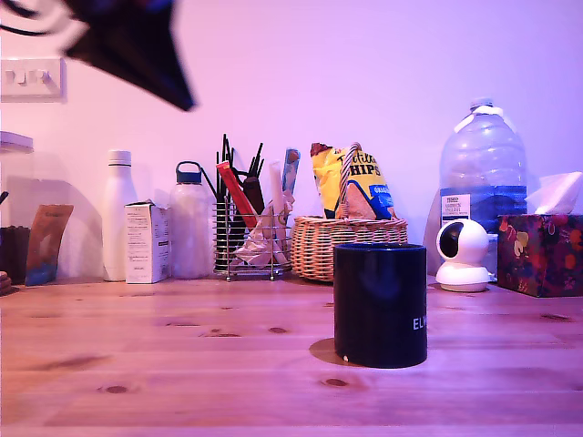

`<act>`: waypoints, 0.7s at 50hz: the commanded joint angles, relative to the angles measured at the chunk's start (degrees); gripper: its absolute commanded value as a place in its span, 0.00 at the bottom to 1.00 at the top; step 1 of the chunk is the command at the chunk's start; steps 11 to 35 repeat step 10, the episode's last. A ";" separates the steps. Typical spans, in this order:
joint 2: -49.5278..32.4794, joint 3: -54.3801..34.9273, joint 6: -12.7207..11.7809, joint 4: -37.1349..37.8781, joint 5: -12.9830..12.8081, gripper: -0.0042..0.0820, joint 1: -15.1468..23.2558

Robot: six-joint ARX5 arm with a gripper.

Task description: Pick up the coffee capsules from the table one by one and drop them inside the nearest coffee cup

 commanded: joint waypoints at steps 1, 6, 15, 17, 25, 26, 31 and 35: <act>-2.49 -2.36 -1.03 0.37 0.07 0.03 0.57; -6.12 -4.24 -1.38 -0.39 0.04 0.03 1.25; -8.37 -5.27 -1.57 -0.68 0.04 0.03 1.53; -8.37 -5.27 -1.57 -0.68 0.04 0.03 1.53; -8.37 -5.27 -1.57 -0.68 0.04 0.03 1.53; -8.37 -5.27 -1.57 -0.68 0.04 0.03 1.53; -8.37 -5.27 -1.57 -0.68 0.04 0.03 1.53; -8.37 -5.27 -1.57 -0.68 0.04 0.03 1.53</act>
